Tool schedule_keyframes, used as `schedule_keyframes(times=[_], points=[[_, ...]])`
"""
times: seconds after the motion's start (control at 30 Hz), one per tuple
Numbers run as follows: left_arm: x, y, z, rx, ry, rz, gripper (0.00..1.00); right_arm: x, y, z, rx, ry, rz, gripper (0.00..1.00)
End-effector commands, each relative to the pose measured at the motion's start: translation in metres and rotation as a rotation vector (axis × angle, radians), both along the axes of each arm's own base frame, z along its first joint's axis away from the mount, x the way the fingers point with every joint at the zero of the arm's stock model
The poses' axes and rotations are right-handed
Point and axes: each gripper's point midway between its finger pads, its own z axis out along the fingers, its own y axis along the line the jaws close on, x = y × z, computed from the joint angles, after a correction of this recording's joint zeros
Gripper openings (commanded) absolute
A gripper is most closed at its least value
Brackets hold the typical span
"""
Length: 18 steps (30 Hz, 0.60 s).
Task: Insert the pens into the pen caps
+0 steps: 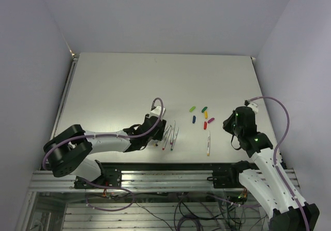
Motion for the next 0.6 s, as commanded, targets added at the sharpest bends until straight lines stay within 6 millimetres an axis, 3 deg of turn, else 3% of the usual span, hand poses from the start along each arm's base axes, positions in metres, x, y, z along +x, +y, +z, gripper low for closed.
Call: schedule_keyframes(times=[0.0,0.57], points=[[0.002,-0.002,0.001,-0.009,-0.016,0.016,0.61,0.001,0.001,-0.001,0.002,-0.007,0.006,0.09],[-0.002,-0.003,-0.016,0.005,0.021,0.003,0.6,0.001,0.001,-0.002,0.001,-0.005,0.005,0.09]])
